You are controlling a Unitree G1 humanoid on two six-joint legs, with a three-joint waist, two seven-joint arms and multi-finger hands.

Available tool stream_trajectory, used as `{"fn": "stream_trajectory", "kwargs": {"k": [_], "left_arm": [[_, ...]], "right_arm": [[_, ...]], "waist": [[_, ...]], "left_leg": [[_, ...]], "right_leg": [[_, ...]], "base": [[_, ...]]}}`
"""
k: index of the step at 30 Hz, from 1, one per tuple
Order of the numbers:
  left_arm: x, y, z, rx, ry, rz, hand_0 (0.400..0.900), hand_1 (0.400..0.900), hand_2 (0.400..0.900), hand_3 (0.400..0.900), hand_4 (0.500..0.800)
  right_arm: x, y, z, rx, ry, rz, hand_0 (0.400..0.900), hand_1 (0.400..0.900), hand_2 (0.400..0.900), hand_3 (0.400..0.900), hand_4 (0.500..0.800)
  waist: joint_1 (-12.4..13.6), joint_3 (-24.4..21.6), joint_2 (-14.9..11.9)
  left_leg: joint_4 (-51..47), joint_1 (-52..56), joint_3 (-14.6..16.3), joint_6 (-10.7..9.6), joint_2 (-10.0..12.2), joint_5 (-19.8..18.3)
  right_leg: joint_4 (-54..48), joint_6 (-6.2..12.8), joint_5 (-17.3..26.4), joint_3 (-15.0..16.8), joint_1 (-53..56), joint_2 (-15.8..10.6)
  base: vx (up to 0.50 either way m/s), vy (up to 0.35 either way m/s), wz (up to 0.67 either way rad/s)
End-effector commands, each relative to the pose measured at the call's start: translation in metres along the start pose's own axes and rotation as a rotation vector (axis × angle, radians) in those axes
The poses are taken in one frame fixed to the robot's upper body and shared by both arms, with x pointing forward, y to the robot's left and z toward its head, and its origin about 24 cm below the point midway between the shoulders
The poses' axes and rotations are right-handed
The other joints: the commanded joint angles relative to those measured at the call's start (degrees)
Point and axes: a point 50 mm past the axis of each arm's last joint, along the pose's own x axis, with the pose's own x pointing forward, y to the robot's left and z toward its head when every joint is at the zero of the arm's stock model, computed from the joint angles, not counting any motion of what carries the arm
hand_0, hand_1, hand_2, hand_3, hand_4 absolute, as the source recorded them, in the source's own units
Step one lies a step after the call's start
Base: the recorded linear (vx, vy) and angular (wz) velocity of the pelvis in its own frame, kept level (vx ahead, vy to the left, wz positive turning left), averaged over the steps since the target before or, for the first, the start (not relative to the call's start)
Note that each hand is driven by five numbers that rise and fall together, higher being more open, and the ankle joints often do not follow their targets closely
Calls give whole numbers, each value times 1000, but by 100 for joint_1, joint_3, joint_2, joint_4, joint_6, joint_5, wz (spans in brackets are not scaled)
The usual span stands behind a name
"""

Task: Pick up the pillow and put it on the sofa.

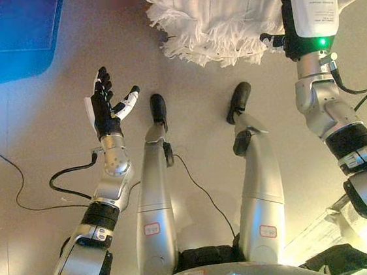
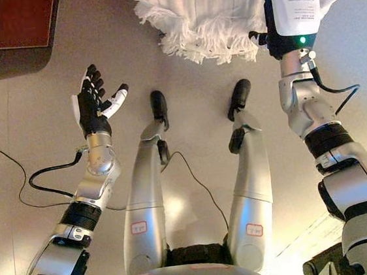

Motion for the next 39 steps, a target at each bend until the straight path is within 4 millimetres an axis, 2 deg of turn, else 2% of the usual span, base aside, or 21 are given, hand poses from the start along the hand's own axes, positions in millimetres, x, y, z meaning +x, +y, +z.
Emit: {"fn": "stream_trajectory", "kwargs": {"k": [1,4,12,18,20,26,27,28,39], "left_arm": [[-1,12,19,-51,-122,60,900,900,900,900,800],[0,16,18,-58,-109,78,900,900,900,900,800],[2,25,16,-49,-72,91,900,900,900,900,800],[4,30,16,-53,-61,107,900,900,900,900,800],[6,29,17,-49,-63,101,900,900,900,900,800],[7,28,19,-61,-64,109,900,900,900,900,800],[7,28,18,-58,-62,110,900,900,900,900,800],[7,28,18,-59,-63,111,900,900,900,900,800],[7,26,15,-79,-40,123,900,900,900,900,800]], "right_arm": [[32,-37,2,-47,-61,-114,900,900,900,900,800],[48,-46,15,-49,-93,-90,900,900,900,900,800],[84,-73,62,145,-141,-68,900,900,900,900,800],[93,-81,86,288,-158,-51,900,900,900,900,800],[93,-83,88,325,-161,-49,400,400,400,400,500],[91,-91,95,389,-181,-94,400,400,400,400,500],[91,-92,94,382,-185,-99,400,400,400,400,500],[90,-92,94,385,-184,-103,400,400,400,400,500],[84,-96,87,384,-181,-146,400,400,400,400,500]], "waist": [[14,21,87],[48,21,24],[110,20,-146],[116,20,-246],[119,20,-259],[111,19,-304],[105,19,-309],[93,24,-319],[86,19,-329]], "left_leg": [[336,115,-150,47,-42,-807],[340,46,-188,32,-44,-794],[287,-73,-263,13,-42,-729],[146,-60,-335,-10,-34,-646],[104,-42,-328,-9,-25,-621],[-67,58,-338,-11,-17,-529],[-101,79,-343,-14,-16,-513],[-159,22,-316,8,-41,-326],[-287,174,-314,3,-32,-241]], "right_leg": [[479,516,-417,54,49,-5],[488,496,-423,12,-5,19],[456,447,-423,-79,-47,61],[365,429,-400,-161,0,72],[336,427,-387,-164,20,83],[217,426,-355,-189,107,125],[183,429,-344,-192,126,124],[84,370,-162,-228,88,94],[-10,385,-130,-209,214,128]], "base": [[11,-30,1],[3,-10,0],[9,-29,4],[0,0,0],[0,0,0],[0,0,0],[-107,19,1],[-108,20,1],[-10,1,0]]}}
